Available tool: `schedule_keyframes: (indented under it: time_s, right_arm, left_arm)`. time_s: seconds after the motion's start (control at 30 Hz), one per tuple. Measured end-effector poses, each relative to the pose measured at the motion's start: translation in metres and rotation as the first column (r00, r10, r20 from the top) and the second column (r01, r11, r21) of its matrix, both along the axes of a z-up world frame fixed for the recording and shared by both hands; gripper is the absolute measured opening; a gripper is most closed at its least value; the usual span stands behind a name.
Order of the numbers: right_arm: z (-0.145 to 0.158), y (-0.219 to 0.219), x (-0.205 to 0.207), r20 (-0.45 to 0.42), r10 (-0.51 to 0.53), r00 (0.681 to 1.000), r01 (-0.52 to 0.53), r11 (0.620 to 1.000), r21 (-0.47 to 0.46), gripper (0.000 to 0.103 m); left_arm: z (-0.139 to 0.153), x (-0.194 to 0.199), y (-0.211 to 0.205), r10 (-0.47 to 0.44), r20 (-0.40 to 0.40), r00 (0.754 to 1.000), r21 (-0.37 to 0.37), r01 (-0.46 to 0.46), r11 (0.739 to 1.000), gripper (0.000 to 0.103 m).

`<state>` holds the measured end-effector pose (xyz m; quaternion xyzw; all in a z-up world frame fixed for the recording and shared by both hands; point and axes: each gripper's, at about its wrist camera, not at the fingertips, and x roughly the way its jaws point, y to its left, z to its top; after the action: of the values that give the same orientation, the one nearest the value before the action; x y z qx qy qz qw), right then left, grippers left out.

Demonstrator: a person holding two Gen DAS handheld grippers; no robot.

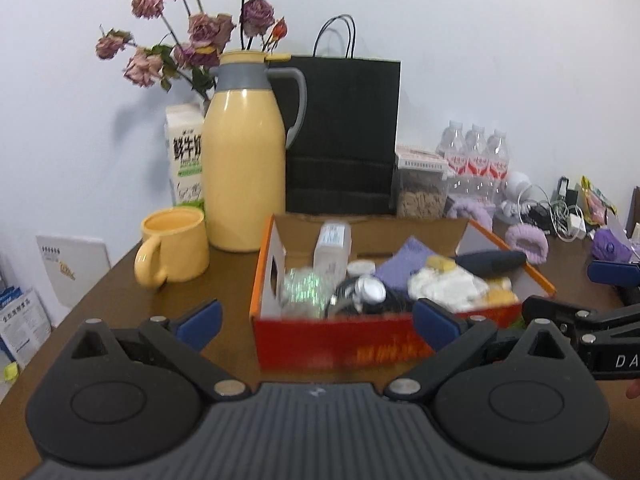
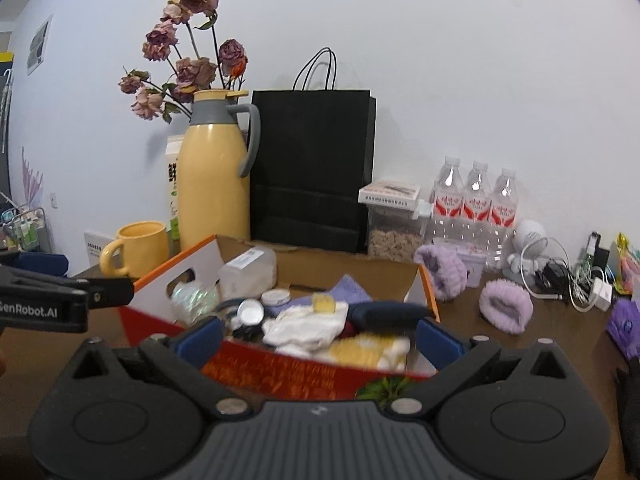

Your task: Organize objects

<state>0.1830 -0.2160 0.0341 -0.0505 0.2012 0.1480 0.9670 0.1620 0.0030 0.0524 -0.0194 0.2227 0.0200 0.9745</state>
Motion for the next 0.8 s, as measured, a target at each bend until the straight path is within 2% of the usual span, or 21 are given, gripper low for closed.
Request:
schedule_keyframes:
  time_s: [0.33, 0.8]
  right_arm:
    - [-0.012, -0.005, -0.032, -0.072, -0.023, 0.997, 0.024, 0.999, 0.022, 0.103]
    - [-0.012, -0.008, -0.047, -0.071, -0.035, 0.997, 0.038, 0.999, 0.029, 0.103]
  left_arm:
    - [-0.02, -0.035, -0.003, 0.018, -0.075, 0.997, -0.005, -0.018, 1.0, 0.103]
    - [-0.021, -0.048, -0.005, 0.02, -0.081, 0.996, -0.008, -0.02, 1.0, 0.103]
